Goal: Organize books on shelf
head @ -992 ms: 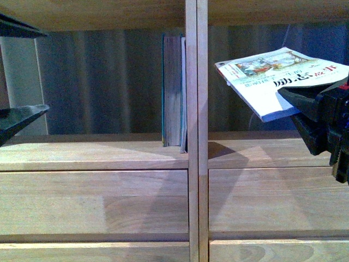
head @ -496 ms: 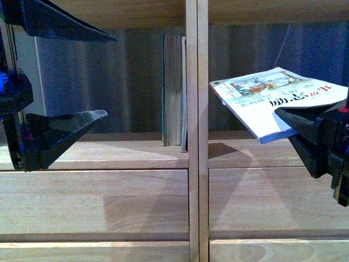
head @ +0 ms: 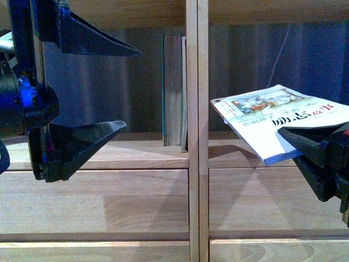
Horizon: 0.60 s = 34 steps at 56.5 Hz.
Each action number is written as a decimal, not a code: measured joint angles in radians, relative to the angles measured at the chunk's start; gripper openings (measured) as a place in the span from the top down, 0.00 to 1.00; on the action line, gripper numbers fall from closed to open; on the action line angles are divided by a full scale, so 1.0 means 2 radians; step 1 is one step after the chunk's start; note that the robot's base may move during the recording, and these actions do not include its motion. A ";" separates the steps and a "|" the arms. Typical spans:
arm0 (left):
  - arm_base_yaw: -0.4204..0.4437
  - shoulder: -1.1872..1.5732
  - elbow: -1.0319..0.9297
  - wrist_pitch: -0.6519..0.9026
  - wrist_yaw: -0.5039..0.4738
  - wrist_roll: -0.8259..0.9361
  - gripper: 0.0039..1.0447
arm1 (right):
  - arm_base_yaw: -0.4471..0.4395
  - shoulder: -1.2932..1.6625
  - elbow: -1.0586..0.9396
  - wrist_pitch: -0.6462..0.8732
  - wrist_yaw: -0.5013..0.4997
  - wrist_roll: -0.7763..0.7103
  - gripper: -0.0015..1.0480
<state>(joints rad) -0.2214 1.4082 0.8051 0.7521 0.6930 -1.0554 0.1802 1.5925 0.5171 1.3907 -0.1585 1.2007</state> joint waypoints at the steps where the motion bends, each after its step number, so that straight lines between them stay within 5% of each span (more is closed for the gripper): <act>1: -0.003 0.000 0.000 0.000 -0.002 0.001 0.07 | 0.000 0.000 -0.001 0.000 0.000 0.000 0.93; 34: -0.017 0.000 0.000 -0.004 -0.006 0.018 0.07 | -0.004 -0.001 -0.044 0.000 -0.010 0.007 0.93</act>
<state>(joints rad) -0.2562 1.4086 0.8051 0.7448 0.6811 -1.0203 0.1715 1.5902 0.4294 1.3907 -0.1780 1.2152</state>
